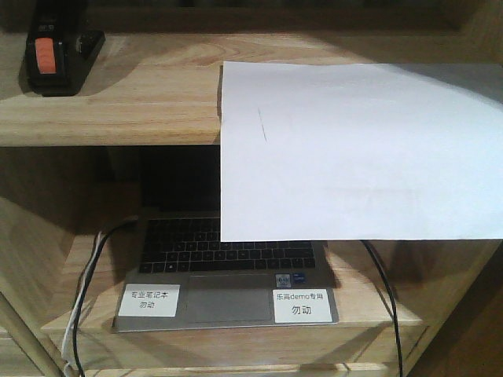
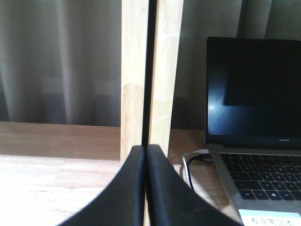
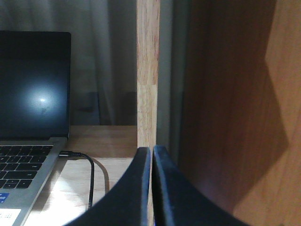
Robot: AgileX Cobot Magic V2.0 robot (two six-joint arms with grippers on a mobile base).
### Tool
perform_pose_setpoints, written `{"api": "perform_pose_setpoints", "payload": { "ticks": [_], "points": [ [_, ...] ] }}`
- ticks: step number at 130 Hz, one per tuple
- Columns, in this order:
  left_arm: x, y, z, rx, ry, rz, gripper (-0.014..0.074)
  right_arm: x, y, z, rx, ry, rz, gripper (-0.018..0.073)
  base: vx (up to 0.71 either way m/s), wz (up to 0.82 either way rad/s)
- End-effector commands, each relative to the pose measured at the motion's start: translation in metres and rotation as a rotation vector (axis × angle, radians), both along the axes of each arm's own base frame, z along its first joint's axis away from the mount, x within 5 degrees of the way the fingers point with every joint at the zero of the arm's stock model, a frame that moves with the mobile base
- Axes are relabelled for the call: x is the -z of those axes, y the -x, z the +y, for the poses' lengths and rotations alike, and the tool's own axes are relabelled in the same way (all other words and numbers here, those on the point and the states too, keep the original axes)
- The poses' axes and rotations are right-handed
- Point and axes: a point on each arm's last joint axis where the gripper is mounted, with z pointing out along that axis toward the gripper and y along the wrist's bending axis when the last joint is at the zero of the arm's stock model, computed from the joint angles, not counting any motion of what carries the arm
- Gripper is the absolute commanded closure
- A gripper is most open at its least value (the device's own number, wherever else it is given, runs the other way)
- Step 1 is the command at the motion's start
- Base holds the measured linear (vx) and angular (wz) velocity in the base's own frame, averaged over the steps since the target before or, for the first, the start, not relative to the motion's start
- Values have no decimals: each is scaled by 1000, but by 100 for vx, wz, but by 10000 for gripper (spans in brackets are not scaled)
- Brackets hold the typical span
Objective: Grab stapler and paper to desk for stapling
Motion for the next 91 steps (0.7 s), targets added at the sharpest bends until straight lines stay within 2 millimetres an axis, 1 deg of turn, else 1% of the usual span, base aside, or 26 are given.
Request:
{"api": "perform_pose_setpoints", "payload": {
  "ticks": [1,91],
  "points": [
    [-4,1,1,-8,12,-77,603,-5,0,-1,9,10,-77,565,0,0],
    [-4,1,1,-8,12,-77,603,-5,0,-1,9,10,-77,565,0,0]
  ]
}}
